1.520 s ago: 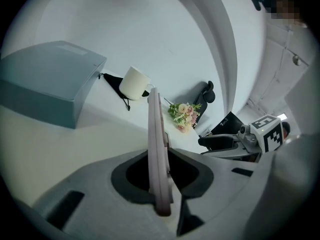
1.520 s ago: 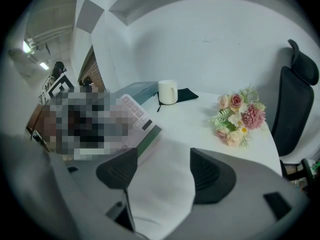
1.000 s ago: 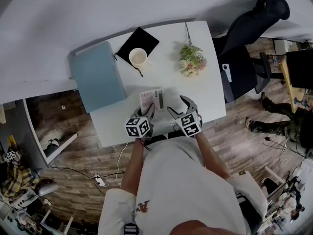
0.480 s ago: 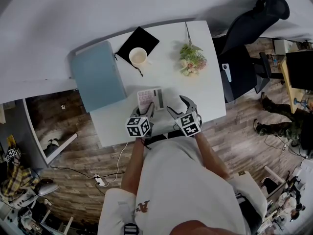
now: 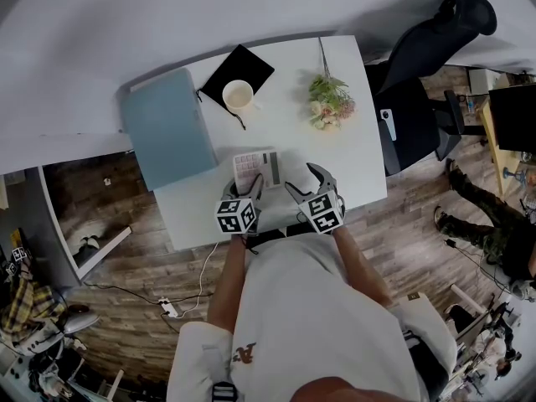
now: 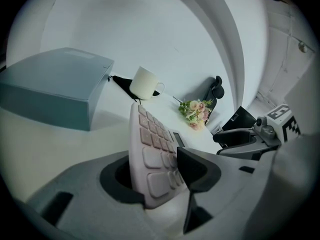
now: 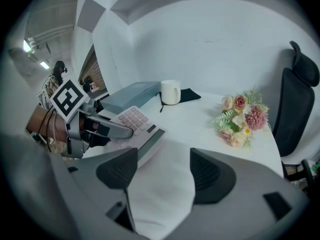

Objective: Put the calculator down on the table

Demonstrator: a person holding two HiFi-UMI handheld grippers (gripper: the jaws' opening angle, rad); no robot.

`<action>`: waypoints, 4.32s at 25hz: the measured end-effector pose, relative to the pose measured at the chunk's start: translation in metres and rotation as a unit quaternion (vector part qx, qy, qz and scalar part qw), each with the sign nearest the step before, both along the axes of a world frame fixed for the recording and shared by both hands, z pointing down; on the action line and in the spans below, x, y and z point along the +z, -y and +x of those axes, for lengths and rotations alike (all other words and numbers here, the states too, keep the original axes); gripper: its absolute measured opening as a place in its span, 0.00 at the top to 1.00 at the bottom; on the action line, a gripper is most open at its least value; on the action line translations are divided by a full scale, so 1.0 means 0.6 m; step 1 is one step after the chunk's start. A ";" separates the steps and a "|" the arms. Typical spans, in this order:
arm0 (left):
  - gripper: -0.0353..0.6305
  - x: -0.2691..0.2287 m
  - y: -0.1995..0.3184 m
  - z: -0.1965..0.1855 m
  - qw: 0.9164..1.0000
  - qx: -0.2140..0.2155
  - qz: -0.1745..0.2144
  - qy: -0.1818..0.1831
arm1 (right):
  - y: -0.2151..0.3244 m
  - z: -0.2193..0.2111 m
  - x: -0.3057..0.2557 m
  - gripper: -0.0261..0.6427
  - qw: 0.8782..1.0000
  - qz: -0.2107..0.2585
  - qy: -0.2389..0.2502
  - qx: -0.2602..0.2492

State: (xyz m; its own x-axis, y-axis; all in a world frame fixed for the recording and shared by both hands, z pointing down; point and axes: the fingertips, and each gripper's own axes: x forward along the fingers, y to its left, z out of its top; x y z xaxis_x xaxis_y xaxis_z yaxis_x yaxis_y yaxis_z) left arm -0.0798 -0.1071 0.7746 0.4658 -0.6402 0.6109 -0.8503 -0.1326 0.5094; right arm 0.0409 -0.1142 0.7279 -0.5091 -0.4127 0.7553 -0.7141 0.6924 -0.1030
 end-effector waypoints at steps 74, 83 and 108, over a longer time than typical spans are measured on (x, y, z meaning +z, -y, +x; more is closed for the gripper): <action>0.35 -0.263 0.016 -0.060 0.957 0.019 0.250 0.147 | 0.016 -0.030 -0.241 0.48 0.977 0.199 0.042 0.059; 0.35 -0.475 -0.004 -0.031 0.903 -0.014 0.379 0.202 | 0.012 -0.010 -0.418 0.45 0.945 0.300 0.125 0.042; 0.38 -0.572 -0.123 0.036 0.869 -0.121 0.387 0.285 | -0.045 0.074 -0.477 0.42 0.929 0.316 0.194 -0.006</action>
State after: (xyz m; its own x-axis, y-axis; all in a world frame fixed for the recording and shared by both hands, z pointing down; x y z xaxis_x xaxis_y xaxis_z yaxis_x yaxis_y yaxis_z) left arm -0.0579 -0.0334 0.4315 0.0232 -0.9989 0.0417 -0.9859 -0.0297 -0.1646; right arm 0.0850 -0.0874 0.4415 -0.6992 -0.7044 0.1222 -0.7007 0.7091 0.0787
